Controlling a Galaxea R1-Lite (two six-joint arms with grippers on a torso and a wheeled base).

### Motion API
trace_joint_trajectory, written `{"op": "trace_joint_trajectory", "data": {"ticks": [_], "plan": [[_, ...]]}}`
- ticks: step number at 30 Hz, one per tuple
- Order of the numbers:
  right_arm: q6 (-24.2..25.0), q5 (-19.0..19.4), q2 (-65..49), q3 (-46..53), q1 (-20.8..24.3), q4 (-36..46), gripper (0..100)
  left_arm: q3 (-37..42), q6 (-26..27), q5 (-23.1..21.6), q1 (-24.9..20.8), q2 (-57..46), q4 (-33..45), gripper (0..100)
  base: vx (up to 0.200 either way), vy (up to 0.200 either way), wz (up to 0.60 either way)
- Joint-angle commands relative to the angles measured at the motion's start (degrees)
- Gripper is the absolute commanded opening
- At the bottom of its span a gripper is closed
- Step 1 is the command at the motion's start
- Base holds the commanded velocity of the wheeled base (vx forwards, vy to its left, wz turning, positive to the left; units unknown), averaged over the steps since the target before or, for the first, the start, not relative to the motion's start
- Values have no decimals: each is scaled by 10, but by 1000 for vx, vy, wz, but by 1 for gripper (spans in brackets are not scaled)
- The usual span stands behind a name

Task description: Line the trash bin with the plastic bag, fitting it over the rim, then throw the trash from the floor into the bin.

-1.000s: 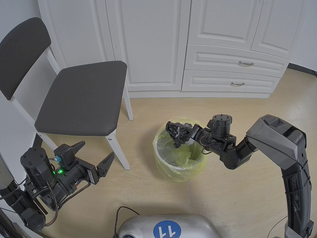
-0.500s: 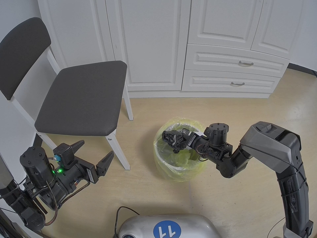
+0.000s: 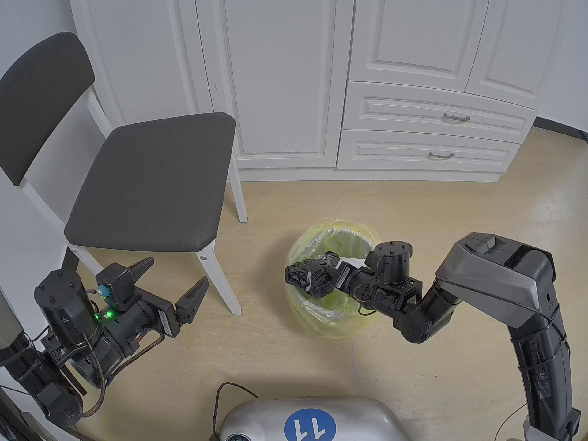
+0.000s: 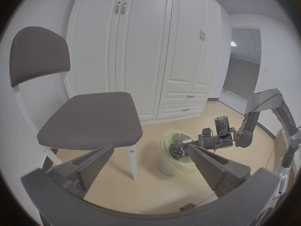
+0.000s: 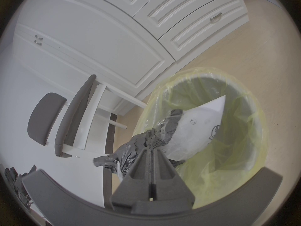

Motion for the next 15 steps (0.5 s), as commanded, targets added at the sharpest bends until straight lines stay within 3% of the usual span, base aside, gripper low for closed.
{"op": "trace_joint_trajectory", "data": {"ticks": [1, 15], "plan": [[4, 0, -7, 5, 2, 0, 0, 0, 0, 0, 0, 0, 0, 100, 0, 0, 0], [56, 17, 17, -65, -47, 50, 0, -5, 1, 0, 14, 6, 0, 100, 0, 0, 0]]}}
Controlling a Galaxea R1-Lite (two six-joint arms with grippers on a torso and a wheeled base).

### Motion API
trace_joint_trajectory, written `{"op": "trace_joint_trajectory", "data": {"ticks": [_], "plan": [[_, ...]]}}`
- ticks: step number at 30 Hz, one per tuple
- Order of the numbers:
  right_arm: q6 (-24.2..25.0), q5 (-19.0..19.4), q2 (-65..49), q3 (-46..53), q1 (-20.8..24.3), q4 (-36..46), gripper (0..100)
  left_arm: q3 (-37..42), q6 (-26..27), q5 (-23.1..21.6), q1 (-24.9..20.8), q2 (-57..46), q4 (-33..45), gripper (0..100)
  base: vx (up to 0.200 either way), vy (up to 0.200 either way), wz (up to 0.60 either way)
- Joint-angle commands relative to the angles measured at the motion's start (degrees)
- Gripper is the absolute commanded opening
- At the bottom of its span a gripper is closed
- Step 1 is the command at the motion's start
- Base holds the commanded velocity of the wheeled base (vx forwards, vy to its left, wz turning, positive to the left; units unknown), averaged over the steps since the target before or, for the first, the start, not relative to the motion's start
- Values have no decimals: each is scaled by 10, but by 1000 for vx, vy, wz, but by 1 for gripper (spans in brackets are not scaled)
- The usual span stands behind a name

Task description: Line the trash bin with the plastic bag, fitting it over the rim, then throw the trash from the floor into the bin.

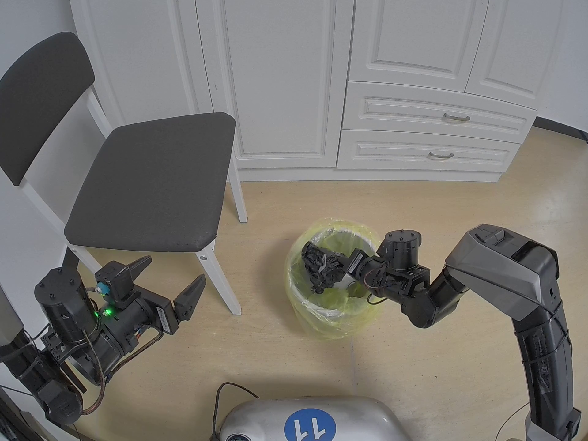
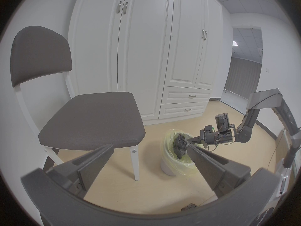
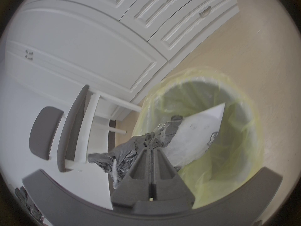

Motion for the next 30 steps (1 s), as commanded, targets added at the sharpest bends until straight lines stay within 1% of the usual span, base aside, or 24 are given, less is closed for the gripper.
{"op": "trace_joint_trajectory", "data": {"ticks": [1, 13, 14, 25, 30], "plan": [[2, 1, 20, -28, -17, 4, 0, -1, 1, 0, 4, 1, 0, 100, 0, 0, 0], [3, -1, 20, -24, -10, 3, 0, -1, 1, 0, 4, 1, 0, 100, 0, 0, 0], [3, -1, 20, -24, -10, 3, 100, -1, 1, 0, 4, 1, 0, 100, 0, 0, 0], [0, -11, 12, -22, -12, -6, 100, -2, 0, 0, 7, -2, 0, 100, 0, 0, 0], [-6, -19, -28, 2, -17, -7, 100, -7, 0, 1, 11, -4, 0, 100, 0, 0, 0]]}}
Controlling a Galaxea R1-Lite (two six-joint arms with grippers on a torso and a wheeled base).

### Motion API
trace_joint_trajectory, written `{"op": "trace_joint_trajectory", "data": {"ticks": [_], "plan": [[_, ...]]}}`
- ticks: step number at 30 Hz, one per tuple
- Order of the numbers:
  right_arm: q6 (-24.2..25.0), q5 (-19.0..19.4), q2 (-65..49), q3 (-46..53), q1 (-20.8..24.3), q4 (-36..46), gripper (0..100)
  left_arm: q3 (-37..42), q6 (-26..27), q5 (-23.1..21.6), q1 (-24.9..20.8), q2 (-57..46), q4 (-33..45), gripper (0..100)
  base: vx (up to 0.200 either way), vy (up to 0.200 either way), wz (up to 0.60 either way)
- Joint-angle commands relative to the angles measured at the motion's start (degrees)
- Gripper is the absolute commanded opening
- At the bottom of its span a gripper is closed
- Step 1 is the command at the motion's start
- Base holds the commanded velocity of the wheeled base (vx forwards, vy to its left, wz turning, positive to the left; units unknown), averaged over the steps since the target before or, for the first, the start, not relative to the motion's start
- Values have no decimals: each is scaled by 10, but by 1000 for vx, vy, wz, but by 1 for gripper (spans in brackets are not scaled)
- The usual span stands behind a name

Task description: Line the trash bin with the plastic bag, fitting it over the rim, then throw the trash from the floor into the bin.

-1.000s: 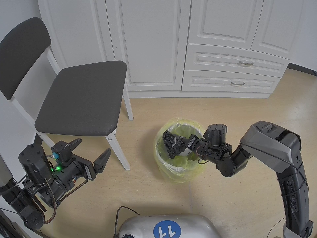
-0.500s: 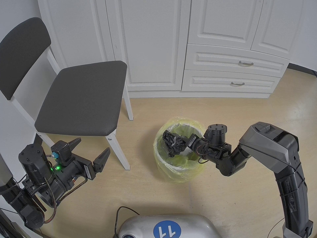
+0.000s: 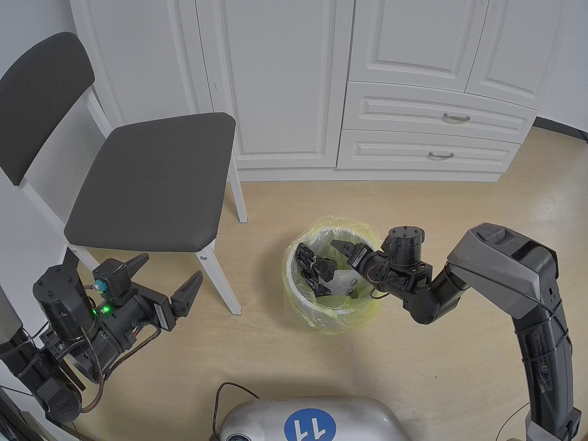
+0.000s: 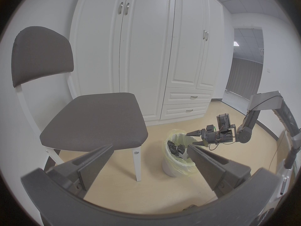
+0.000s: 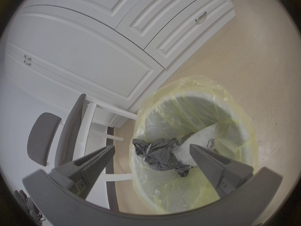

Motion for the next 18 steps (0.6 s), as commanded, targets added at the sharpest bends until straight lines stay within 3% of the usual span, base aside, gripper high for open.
{"op": "trace_joint_trajectory", "data": {"ticks": [1, 6, 8, 9, 10, 12, 14, 18], "plan": [[-10, -2, -46, 29, -4, -1, 100, -4, 0, 1, 5, -4, -1, 100, 0, 0, 0], [-115, 3, -133, 112, -27, 8, 100, -31, 0, 0, 12, -17, 1, 100, 0, 0, 0], [-196, 3, -190, 167, -43, 10, 100, -49, 8, 1, 20, -19, 3, 100, 0, 0, 0], [-196, 3, -190, 167, -43, 10, 100, -49, 8, 1, 20, -19, 3, 100, 0, 0, 0], [-264, -2, -234, 209, -62, 12, 100, -59, 25, 1, 23, -25, 0, 100, 0, 0, 0], [-317, -3, -276, 241, -87, 10, 100, -58, 41, 1, 27, -41, 0, 100, 0, 0, 0], [-333, -4, -293, 251, -95, 10, 100, -57, 45, 1, 28, -50, 1, 100, 0, 0, 0], [-396, -61, -409, 300, -124, 10, 100, -47, 49, 3, 26, -112, 11, 100, 0, 0, 0]]}}
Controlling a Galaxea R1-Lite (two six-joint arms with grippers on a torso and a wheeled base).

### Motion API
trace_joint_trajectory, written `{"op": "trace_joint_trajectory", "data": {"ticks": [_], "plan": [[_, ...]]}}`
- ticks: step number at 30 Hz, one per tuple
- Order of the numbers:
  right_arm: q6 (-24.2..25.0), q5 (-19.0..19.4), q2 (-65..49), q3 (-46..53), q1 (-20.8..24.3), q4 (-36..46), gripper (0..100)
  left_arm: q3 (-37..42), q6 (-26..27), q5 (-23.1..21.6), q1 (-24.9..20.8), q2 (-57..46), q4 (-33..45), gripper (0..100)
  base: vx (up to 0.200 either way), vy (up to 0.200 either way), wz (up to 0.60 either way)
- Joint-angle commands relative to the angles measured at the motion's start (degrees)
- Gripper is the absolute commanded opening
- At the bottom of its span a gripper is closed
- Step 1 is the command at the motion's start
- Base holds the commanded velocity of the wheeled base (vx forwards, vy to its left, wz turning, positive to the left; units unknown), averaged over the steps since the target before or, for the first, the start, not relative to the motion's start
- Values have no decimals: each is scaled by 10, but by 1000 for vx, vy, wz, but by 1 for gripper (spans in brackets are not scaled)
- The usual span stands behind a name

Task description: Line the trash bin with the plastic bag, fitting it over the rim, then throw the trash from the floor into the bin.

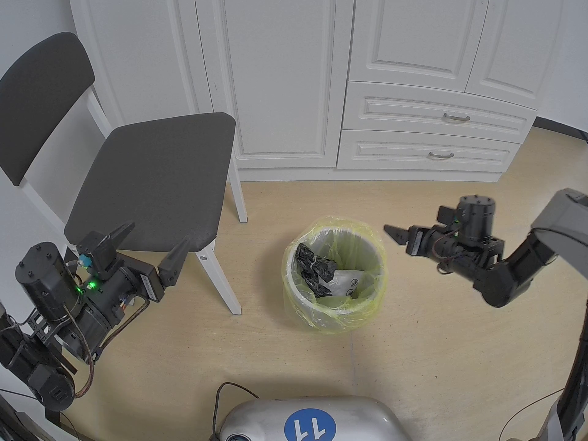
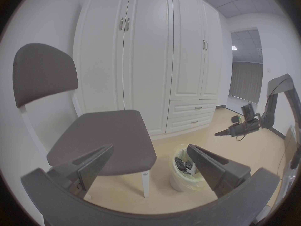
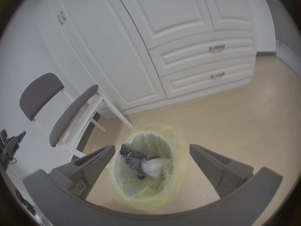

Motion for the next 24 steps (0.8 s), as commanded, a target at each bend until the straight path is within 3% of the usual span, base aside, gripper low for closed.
{"op": "trace_joint_trajectory", "data": {"ticks": [1, 7, 15, 21, 24], "plan": [[-85, -53, -190, 90, -56, 0, 100, -1, 15, 2, 4, -86, 12, 100, 0, 0, 0], [-134, -76, -305, 164, -100, -16, 100, -4, 48, 7, 9, -135, 31, 100, 0, 0, 0], [-132, -81, -432, 180, -203, -54, 100, -11, 92, 8, 24, -212, 54, 100, 0, 0, 0], [-133, -70, -532, 178, -286, -40, 100, -17, 92, 9, 27, -282, 121, 100, 0, 0, 0], [-132, -61, -581, 181, -303, -18, 100, -30, 92, 9, 27, -331, 174, 100, 0, 0, 0]]}}
